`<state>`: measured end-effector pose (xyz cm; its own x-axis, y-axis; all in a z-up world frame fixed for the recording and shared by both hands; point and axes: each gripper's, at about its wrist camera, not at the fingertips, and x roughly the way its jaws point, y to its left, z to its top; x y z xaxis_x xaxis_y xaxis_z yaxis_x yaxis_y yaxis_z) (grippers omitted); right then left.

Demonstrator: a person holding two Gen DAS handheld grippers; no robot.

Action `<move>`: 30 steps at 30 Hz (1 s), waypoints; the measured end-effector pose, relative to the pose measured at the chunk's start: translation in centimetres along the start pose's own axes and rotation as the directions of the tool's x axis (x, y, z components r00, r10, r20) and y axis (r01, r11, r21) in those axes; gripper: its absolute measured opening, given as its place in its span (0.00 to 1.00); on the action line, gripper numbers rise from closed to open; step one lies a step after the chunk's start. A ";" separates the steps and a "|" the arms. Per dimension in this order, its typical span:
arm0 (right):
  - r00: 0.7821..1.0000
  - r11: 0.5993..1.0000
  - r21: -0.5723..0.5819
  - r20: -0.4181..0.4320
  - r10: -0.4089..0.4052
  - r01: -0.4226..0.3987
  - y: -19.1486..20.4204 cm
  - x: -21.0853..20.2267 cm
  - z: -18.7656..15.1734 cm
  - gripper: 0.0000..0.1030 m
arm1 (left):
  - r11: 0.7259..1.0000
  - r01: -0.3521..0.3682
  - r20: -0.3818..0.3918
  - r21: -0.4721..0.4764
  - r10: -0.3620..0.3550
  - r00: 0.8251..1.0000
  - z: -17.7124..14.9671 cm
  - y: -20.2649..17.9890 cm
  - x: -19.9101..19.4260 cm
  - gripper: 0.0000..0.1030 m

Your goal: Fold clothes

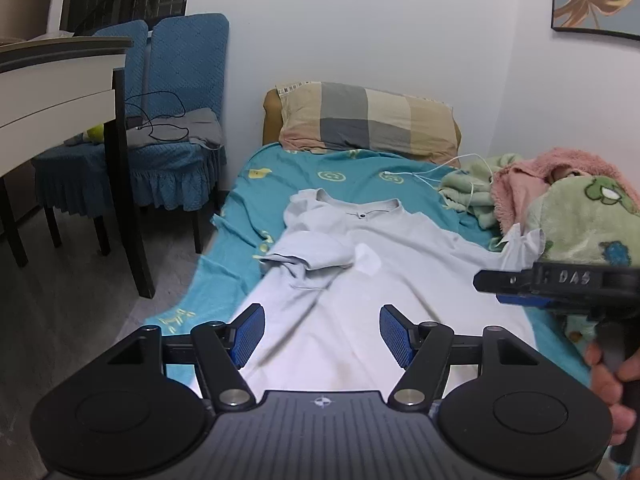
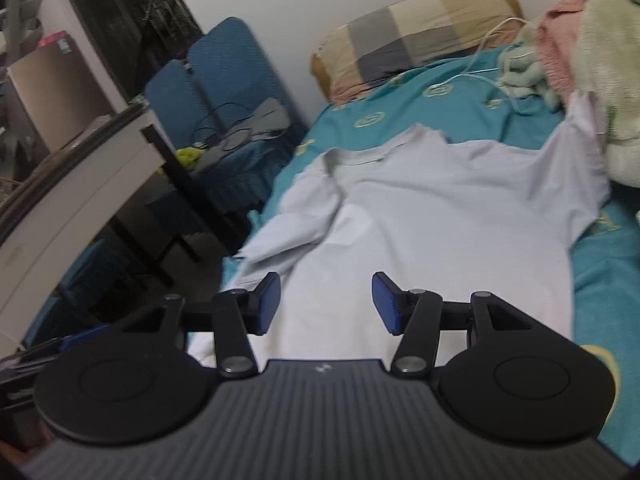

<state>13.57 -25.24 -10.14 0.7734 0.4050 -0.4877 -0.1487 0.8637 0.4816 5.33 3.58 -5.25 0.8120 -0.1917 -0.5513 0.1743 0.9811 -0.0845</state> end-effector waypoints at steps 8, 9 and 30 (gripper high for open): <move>0.998 0.993 -0.121 -0.067 -0.020 0.012 7.2 8.1 2.9 0.53 | 0.999 0.024 -0.021 -0.047 -0.025 0.999 -1.2 5.1 2.3 0.64; 0.997 0.992 -0.127 -0.073 -0.018 0.009 7.9 9.8 3.2 0.57 | 0.998 0.023 -0.021 -0.053 -0.024 0.999 -1.5 5.6 2.5 0.64; 0.979 0.935 -0.292 0.045 -0.198 0.202 9.7 20.3 5.6 0.10 | 0.983 0.041 -0.052 -0.180 -0.051 0.997 -3.3 9.2 5.7 0.64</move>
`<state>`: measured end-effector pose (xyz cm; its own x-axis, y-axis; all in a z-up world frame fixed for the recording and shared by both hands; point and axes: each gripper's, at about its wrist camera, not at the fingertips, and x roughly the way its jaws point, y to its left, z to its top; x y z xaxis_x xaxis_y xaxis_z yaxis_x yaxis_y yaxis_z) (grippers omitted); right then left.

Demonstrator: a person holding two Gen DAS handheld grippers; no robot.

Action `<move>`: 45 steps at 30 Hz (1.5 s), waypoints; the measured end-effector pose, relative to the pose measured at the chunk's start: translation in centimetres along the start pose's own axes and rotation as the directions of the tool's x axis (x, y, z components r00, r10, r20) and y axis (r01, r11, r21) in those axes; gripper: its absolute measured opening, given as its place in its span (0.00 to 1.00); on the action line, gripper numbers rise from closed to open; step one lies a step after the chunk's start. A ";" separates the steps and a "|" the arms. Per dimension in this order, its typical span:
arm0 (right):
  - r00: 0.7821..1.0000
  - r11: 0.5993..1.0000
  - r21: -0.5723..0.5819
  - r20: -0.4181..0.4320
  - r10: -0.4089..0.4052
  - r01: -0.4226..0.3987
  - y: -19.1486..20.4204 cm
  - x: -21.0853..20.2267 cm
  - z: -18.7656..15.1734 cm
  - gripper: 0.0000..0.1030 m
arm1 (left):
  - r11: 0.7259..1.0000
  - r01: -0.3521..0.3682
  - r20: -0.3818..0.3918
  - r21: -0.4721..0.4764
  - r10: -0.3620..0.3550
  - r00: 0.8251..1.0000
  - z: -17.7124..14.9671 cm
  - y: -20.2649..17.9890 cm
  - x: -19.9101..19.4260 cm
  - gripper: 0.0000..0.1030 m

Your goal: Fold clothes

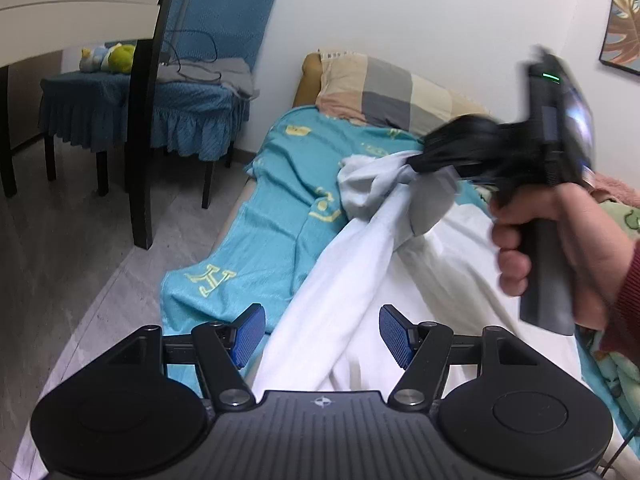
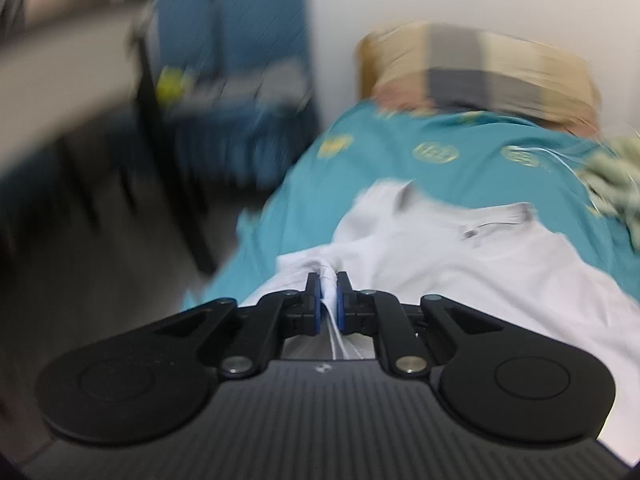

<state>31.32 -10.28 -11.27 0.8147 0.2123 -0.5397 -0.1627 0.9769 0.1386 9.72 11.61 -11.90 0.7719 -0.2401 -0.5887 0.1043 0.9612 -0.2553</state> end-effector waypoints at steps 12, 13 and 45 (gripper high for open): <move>0.975 0.852 0.482 -0.174 -0.134 0.203 -15.8 -2.7 -6.8 0.12 | 0.997 0.019 -0.017 0.070 -0.018 1.000 -0.6 -2.3 0.6 0.64; 0.978 0.837 0.512 -0.166 -0.124 0.193 -16.3 -3.1 -7.1 0.12 | 0.996 0.017 -0.020 0.087 -0.015 1.000 -0.8 -2.5 0.8 0.64; 0.987 0.812 0.567 0.148 0.066 -0.139 -15.6 2.9 5.5 0.05 | 0.996 0.090 0.102 0.021 -0.091 0.991 -0.4 -2.4 1.5 0.03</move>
<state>39.27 -25.09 -10.38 0.8753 0.2707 -0.4008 0.0698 0.7493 0.6586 10.39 8.87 -12.50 0.8189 -0.3117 -0.4818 0.1863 0.9385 -0.2906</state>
